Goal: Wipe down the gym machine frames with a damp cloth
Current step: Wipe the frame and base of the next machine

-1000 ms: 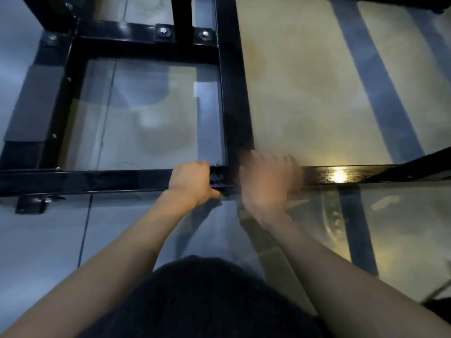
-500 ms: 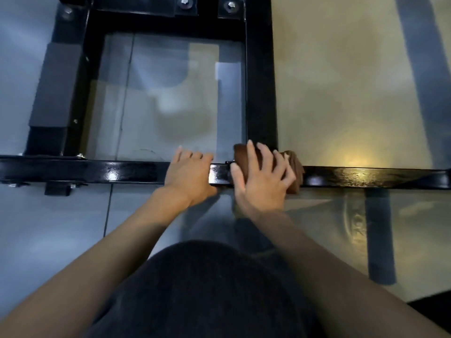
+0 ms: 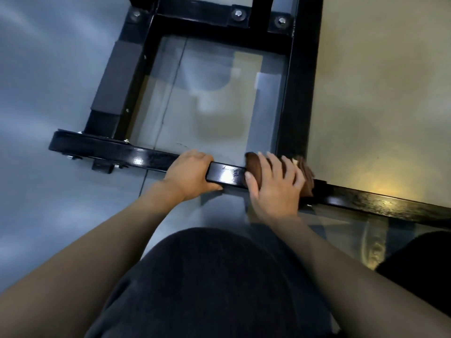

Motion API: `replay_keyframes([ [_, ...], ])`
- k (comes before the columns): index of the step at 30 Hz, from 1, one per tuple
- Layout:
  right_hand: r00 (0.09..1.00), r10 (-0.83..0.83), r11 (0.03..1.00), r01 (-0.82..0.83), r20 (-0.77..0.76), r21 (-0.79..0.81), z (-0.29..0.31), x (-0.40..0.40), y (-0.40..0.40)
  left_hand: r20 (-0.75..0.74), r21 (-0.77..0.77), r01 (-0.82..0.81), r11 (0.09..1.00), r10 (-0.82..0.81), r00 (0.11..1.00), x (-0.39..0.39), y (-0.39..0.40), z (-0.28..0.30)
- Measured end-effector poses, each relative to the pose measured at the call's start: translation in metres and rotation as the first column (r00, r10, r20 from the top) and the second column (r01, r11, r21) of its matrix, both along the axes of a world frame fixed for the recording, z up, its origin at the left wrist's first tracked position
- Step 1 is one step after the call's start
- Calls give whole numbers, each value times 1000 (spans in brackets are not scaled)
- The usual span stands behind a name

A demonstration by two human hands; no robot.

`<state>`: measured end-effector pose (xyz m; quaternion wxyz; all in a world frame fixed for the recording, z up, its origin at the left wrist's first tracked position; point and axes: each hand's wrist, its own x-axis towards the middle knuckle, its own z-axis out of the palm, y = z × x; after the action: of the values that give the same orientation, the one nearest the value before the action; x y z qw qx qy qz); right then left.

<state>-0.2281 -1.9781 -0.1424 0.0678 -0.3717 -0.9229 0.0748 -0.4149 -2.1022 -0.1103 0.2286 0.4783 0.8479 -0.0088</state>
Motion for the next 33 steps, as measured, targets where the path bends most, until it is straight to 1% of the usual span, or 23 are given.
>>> replay_keyframes([
  [1,997,80,997,-80,-12,-13,0,-19,-11,-21,22,-19,1000,20,1000,2,-6,-1],
  [2,990,141,989,-141,-5,-33,0,-36,-21,-80,18,-48,999,49,996,2,-15,-2],
  [3,984,179,982,-178,9,-57,1,-49,-27,-161,8,-98,995,98,982,1,-26,-3],
  [4,977,210,974,-207,26,-88,3,-57,-32,-221,20,-188,982,188,957,-1,-42,-4],
  [6,966,254,961,-246,43,-129,6,-51,-31,-251,76,-406,911,412,876,-9,-74,-4],
  [7,962,270,956,-261,50,-134,6,-40,-24,-241,82,-468,880,473,847,-14,-86,-3],
  [8,957,285,953,-276,60,-128,7,-30,-17,-231,69,-491,868,493,839,-22,-96,0],
  [11,955,270,960,-258,119,-110,9,-12,-6,-215,-2,-391,920,382,899,-47,-107,6],
  [13,958,242,970,-234,151,-71,7,-20,-14,-226,10,-375,927,367,902,-56,-104,7],
  [14,954,254,967,-249,160,-54,5,-30,-21,-240,11,-366,930,358,902,-59,-104,8],
  [17,912,388,921,-388,133,-24,0,-80,-48,-257,-7,-320,947,308,916,-61,-108,7],
  [19,873,470,882,-470,127,-36,-3,-119,-70,-241,42,-297,954,298,923,-64,-113,0],
  [21,819,556,831,-554,144,-57,-1,-148,-87,-167,132,-290,948,310,936,-68,-127,-4],
  [22,805,576,817,-574,144,-57,-1,-152,-89,-125,167,-307,937,328,936,-70,-137,-6],
  [23,797,589,807,-588,138,-49,-2,-152,-88,-113,177,-347,921,369,923,-73,-149,-7],
  [24,788,602,797,-603,133,-36,-3,-146,-84,-122,177,-422,889,445,887,-76,-163,-8],
  [25,782,609,791,-612,135,-22,-2,-138,-78,-118,185,-524,831,548,828,-82,-176,-9],
  [26,784,605,792,-611,142,-1,-3,-130,-74,-74,209,-635,744,659,748,-88,-185,-8],
  [27,793,592,800,-600,148,20,-3,-121,-69,0,226,-724,652,743,669,-94,-189,-9],
  [28,800,582,805,-592,148,32,-4,-116,-67,72,236,-783,576,793,605,-100,-191,-9],
  [29,805,574,811,-584,152,30,-3,-117,-69,125,241,-815,527,816,565,-103,-191,-9],
  [31,797,574,810,-587,188,16,-3,-129,-77,147,262,-830,493,829,539,-106,-188,-10],
  [33,736,637,755,-655,228,6,-1,-155,-89,129,288,-820,494,829,545,-102,-185,-12],
])
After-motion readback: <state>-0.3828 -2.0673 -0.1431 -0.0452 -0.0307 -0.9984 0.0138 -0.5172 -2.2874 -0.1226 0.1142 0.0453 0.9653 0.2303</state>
